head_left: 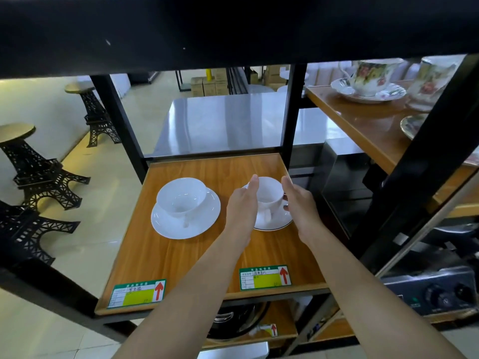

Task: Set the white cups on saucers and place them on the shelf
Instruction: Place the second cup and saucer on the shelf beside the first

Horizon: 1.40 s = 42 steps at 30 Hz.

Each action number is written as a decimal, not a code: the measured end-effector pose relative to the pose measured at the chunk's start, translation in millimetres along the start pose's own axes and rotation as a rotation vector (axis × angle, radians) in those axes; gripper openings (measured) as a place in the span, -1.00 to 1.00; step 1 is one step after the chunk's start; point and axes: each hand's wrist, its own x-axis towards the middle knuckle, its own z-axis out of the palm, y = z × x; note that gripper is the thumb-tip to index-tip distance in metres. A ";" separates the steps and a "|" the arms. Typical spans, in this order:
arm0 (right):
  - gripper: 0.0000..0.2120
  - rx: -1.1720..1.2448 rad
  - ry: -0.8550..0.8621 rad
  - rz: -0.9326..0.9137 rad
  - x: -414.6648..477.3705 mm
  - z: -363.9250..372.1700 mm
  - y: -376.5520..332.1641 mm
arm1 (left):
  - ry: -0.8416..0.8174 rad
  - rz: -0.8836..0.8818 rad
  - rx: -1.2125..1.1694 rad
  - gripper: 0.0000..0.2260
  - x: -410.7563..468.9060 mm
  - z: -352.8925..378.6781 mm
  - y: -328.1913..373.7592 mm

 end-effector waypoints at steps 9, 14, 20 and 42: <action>-0.49 -0.022 0.114 0.084 -0.2 -3.8 21.5 | 0.068 -0.132 -0.073 -0.35 11.3 -10.3 -15.4; -0.53 -0.050 0.153 0.043 -6.1 -1.8 26.7 | 0.060 -0.095 -0.094 -0.42 15.0 -15.5 -13.5; -0.57 -0.038 0.124 0.050 -3.0 0.0 21.9 | 0.055 -0.073 -0.038 -0.44 12.5 -15.4 -20.1; -0.34 0.031 -0.405 0.067 -34.5 99.3 -39.0 | 0.284 -0.019 -0.238 -0.50 5.2 -154.9 -11.6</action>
